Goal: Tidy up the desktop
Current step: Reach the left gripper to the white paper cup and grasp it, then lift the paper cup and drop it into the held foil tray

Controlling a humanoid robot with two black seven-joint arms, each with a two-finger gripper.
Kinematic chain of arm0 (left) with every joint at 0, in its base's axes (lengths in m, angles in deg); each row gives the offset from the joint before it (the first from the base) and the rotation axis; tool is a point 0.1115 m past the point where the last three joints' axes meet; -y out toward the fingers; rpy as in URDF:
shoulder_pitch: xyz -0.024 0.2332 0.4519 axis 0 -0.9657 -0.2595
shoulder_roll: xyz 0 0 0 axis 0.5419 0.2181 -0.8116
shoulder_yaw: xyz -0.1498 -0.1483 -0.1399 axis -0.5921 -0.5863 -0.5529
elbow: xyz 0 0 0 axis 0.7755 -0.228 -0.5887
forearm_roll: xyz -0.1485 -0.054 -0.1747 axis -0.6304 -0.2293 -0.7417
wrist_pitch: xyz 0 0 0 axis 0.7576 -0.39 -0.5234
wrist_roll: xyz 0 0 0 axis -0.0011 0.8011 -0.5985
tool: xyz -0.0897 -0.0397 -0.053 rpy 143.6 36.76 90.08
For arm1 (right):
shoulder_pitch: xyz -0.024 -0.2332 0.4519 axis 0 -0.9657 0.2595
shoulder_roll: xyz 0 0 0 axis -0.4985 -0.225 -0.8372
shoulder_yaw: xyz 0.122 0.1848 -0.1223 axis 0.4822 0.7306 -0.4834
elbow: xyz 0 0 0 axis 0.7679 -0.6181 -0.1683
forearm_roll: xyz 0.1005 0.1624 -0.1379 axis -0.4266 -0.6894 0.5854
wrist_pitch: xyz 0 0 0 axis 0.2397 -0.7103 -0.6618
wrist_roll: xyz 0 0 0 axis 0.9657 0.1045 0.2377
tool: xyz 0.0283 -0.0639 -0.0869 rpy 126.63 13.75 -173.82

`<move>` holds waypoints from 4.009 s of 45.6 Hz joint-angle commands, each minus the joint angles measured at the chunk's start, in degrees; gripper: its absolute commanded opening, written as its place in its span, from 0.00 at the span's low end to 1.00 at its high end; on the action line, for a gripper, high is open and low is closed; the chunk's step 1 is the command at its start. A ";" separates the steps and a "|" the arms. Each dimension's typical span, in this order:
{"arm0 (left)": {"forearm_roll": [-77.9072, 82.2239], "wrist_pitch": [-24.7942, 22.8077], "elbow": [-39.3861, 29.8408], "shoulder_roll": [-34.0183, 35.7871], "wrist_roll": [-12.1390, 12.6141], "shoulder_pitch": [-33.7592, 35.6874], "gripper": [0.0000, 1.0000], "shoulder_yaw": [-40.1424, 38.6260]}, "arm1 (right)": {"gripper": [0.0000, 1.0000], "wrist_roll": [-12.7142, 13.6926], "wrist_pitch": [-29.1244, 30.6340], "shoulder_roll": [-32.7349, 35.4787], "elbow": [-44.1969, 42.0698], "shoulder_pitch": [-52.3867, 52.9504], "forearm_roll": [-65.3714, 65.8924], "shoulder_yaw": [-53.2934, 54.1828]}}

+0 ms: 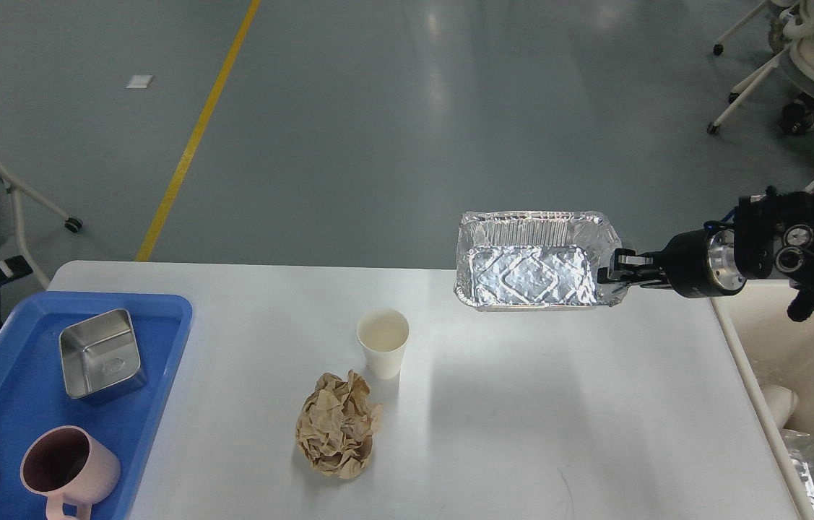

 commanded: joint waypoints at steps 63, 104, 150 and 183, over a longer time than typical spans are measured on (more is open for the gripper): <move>23.80 -2.24 25.01 -50.03 8.82 23.54 0.97 17.21 | 0.00 -0.01 -0.36 0.34 0.00 -1.05 -0.37 0.26; 23.71 -2.24 43.65 -72.80 12.51 28.03 0.70 26.35 | 0.00 -0.18 -0.45 0.34 0.00 -2.28 -0.37 0.96; 21.70 -9.18 32.32 -58.67 11.63 38.48 0.00 30.14 | 0.00 -0.27 -1.24 -0.54 -0.09 -3.34 -1.60 1.23; 11.06 -26.76 22.02 -42.73 9.43 71.00 0.00 31.10 | 0.00 -0.27 -1.95 -1.06 0.79 -4.39 -1.68 1.31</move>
